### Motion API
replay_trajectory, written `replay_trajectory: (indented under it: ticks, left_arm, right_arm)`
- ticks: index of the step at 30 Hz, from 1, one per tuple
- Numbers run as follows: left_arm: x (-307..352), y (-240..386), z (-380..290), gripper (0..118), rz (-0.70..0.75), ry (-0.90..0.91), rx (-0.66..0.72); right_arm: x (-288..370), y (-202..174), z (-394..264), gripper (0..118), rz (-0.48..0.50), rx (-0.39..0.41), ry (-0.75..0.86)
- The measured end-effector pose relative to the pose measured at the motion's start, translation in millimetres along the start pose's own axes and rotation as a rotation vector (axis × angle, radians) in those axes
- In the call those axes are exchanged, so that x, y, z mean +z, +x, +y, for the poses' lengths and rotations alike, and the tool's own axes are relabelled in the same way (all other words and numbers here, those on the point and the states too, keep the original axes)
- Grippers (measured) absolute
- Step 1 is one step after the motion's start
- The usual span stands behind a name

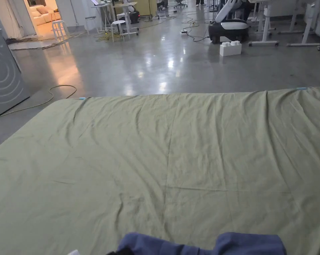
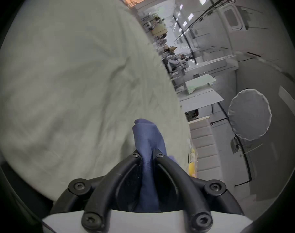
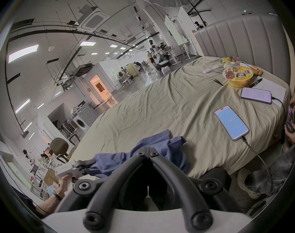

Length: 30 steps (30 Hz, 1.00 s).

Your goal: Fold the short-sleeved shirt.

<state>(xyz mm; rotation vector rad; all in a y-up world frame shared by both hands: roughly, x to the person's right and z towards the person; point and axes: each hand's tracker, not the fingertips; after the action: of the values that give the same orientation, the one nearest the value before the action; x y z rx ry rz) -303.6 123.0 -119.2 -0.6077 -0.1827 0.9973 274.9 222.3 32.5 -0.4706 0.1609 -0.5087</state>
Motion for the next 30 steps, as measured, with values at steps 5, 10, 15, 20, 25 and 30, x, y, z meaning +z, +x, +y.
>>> replay_trajectory:
  ticks: [5,10,15,20,25,30]
  left_arm:
    - [55.1,64.3,41.2,10,0.132,0.086,-0.332]
    - [27.3,127.6,-12.0,10,0.030,-0.004,-0.497]
    - [-67.4,154.5,-115.3,10,0.027,-0.177,-0.597]
    - [-126.1,155.8,-178.0,10,0.007,-0.313,-0.576]
    - [-129.8,162.4,-178.2,57,-0.007,-0.369,-0.585]
    - [-85.1,169.5,-133.8,73,-0.071,-0.215,-0.478]
  right_arm:
    - [-7.9,4.4,0.3,0,-0.010,-0.019,-0.006]
    - [-9.5,-1.4,-1.9,0,-0.001,-0.004,0.004]
    - [12.6,-13.8,-3.8,0,-0.021,0.051,0.020]
    - [40.9,-4.5,-9.8,0,-0.069,0.078,0.026]
    - [44.2,12.5,-16.9,0,-0.123,0.063,-0.003]
    - [42.3,21.6,-21.1,0,-0.122,0.025,0.001]
